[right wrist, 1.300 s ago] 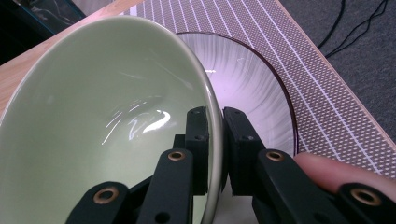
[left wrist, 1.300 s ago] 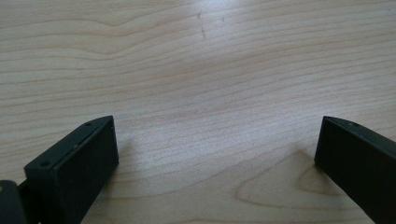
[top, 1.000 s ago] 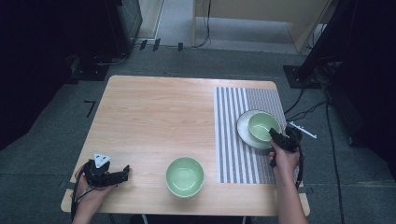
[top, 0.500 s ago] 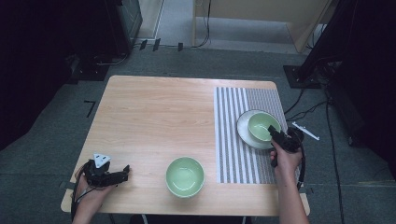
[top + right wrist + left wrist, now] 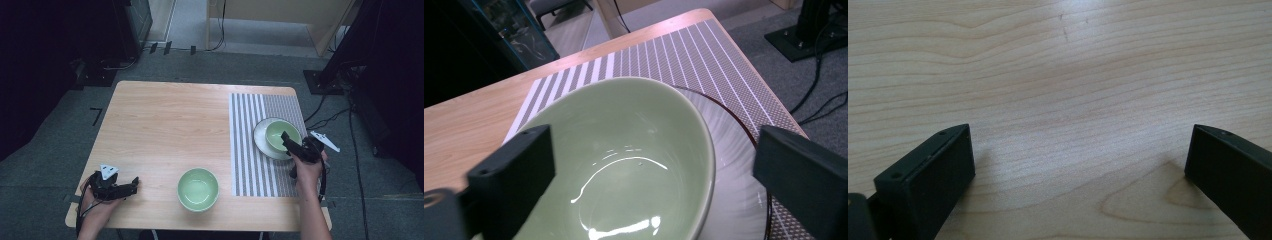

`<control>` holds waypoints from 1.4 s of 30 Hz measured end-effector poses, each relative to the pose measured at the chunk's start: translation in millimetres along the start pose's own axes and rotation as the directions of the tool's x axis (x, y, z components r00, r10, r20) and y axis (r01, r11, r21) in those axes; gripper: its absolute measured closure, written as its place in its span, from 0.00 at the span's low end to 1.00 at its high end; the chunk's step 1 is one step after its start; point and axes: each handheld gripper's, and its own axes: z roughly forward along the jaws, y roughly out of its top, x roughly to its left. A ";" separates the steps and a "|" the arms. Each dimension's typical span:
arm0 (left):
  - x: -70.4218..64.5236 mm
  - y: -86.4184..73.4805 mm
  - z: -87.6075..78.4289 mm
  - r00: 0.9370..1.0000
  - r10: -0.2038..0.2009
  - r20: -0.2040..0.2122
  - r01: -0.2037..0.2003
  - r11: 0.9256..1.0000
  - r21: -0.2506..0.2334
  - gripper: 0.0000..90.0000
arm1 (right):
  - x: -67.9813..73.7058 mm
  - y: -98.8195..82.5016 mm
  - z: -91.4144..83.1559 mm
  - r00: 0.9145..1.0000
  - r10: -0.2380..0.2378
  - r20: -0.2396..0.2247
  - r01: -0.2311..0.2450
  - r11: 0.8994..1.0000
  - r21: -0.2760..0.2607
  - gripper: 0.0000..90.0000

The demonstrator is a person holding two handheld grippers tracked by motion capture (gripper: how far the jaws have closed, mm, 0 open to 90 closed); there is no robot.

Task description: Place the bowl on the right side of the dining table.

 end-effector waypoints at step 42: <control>0.1 0.0 0.0 1.000 0.000 0.000 0.000 1.000 -0.001 0.00 | 13.3 -7.8 -39.6 0.983 -0.182 0.030 0.184 0.980 -0.079 0.00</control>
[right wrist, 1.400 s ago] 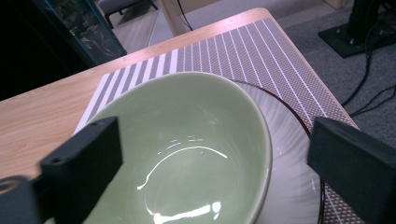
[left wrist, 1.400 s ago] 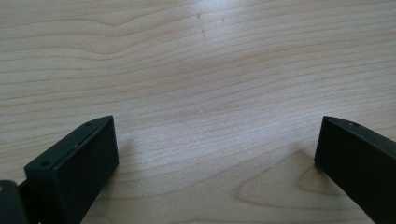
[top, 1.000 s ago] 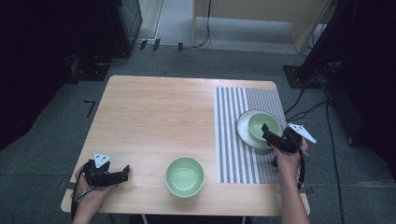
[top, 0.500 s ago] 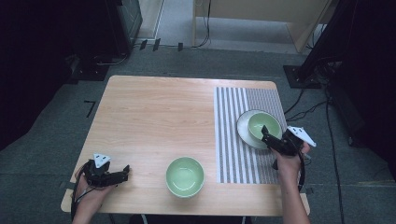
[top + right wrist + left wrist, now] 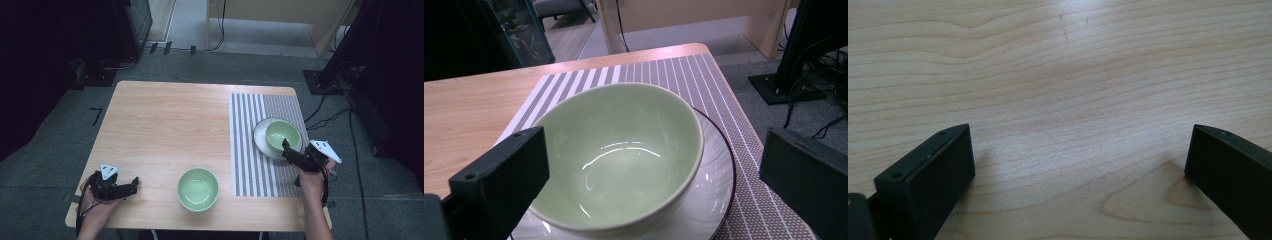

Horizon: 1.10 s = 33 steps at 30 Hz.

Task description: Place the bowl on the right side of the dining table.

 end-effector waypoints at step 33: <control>0.0 0.0 0.0 1.000 0.000 0.000 0.000 1.000 0.000 0.00 | 4.5 -18.8 -25.1 0.999 -0.046 0.011 0.045 0.999 0.028 0.00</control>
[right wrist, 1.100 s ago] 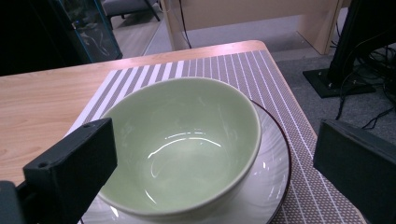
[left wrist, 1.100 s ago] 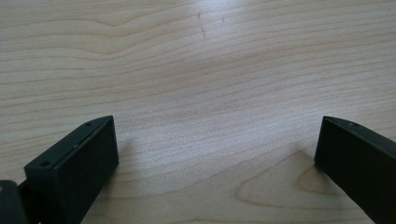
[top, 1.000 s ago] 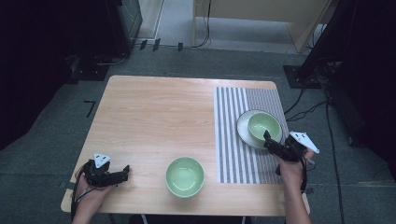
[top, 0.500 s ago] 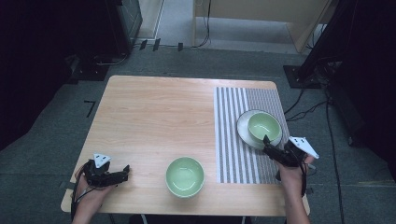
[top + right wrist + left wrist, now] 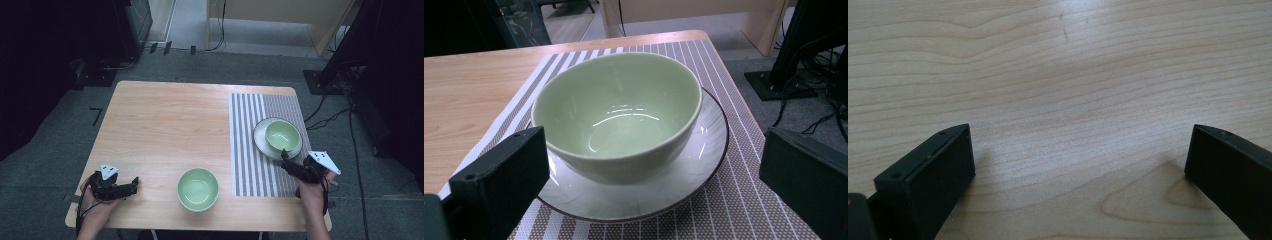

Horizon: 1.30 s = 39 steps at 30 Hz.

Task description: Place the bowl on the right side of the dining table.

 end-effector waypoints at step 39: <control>0.0 0.0 0.0 1.000 0.000 0.000 0.000 1.000 0.000 0.00 | -17.0 -22.9 -42.8 0.998 -0.056 0.025 0.054 0.997 0.049 0.00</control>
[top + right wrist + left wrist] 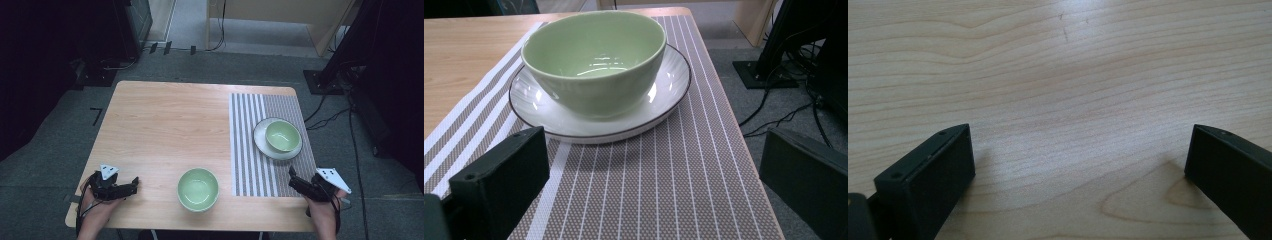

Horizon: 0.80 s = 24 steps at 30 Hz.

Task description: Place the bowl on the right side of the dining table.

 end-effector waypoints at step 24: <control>0.0 0.0 0.0 1.000 0.000 0.000 0.000 1.000 0.000 0.00 | -6.9 -29.8 2.5 0.995 -0.096 0.042 0.088 0.985 0.150 0.00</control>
